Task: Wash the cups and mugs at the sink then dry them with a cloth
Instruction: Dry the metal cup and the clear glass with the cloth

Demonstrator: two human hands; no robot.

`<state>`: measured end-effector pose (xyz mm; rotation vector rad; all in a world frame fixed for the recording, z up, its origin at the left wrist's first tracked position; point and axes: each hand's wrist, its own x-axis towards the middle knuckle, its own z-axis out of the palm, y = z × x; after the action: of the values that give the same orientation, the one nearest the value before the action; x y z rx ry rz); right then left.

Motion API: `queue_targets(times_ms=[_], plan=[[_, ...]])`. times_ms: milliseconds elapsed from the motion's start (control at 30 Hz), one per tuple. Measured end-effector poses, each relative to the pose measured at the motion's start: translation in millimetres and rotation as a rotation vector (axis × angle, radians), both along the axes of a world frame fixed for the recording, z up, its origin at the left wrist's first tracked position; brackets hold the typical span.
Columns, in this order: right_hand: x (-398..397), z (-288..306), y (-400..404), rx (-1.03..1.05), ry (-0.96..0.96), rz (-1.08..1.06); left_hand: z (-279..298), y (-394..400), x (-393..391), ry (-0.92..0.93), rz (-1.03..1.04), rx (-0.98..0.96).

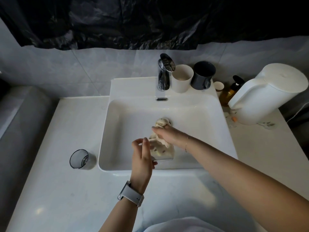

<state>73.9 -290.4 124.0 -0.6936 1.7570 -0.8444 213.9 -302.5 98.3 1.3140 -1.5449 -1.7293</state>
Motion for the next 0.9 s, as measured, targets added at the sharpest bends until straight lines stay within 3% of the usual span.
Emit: queue_targets(times_ms=[100,167,233,433,567,700,800,900], plan=[[-1.4,-14.1,10.5,0.100,-0.345,-0.212,-0.8,-5.0,9.8,0.052,-0.046,-0.089],[0.6,-23.3,16.8,-0.005,-0.589,-0.363,-0.3,-11.1,12.6,0.095,-0.103,-0.112],[5.1,-24.8,18.8,-0.084,-0.647,-0.485,0.2,-16.8,12.7,0.129,-0.143,-0.115],[13.4,-5.5,24.3,-0.121,-0.461,-0.628,6.9,-14.4,4.0,0.207,-0.255,-0.120],[19.5,11.8,39.7,-0.354,-0.387,-0.697,17.7,-15.2,-1.9,0.375,-0.282,0.193],[32.0,17.9,51.0,-0.673,-0.147,-0.793,26.4,-26.2,-1.8,0.224,-0.395,0.311],[32.4,12.2,55.8,-0.940,0.168,-0.634,33.1,-28.5,-2.9,0.271,-0.403,0.475],[24.3,3.8,61.7,-0.933,0.414,-0.345,36.7,-23.6,-10.0,0.385,-0.346,0.502]])
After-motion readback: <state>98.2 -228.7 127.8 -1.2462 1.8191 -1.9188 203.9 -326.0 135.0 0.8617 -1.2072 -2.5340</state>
